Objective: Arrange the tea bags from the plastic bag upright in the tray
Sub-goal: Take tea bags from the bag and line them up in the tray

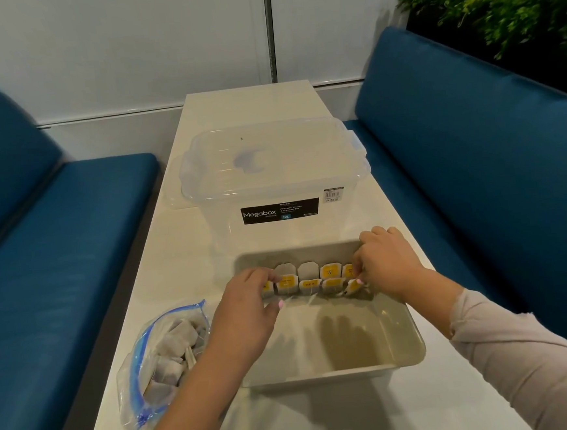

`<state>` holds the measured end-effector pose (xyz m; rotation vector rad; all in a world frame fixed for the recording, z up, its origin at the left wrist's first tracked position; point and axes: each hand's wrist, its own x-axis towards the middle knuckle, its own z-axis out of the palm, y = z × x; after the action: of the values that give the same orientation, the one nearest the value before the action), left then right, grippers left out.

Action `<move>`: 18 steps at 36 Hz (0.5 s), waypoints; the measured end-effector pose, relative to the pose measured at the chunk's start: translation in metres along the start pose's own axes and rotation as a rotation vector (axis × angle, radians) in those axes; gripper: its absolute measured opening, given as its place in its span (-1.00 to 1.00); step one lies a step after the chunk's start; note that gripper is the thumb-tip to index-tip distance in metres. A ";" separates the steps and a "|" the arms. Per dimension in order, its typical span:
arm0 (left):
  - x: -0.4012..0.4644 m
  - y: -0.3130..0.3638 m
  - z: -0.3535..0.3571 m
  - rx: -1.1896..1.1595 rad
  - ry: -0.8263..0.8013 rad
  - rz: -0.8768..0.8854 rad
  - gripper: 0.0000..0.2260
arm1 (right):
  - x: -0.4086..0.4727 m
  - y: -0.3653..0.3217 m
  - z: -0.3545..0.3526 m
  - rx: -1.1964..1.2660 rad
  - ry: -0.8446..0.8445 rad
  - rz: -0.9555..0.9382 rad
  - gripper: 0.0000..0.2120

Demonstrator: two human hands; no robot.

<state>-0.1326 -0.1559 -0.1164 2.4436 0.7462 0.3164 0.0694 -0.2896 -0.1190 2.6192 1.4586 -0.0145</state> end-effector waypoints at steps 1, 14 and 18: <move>0.001 0.001 0.001 0.011 0.002 0.001 -0.74 | 0.000 0.000 0.000 -0.005 0.002 -0.001 -0.86; 0.000 0.000 0.003 0.006 0.022 0.015 -0.76 | 0.005 0.002 0.002 -0.083 -0.012 0.023 -0.82; -0.002 -0.001 0.001 -0.010 0.034 0.015 -0.75 | 0.007 0.000 0.005 -0.075 -0.006 0.024 -0.82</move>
<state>-0.1339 -0.1569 -0.1177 2.4408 0.7393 0.3678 0.0732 -0.2844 -0.1244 2.5745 1.3972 0.0336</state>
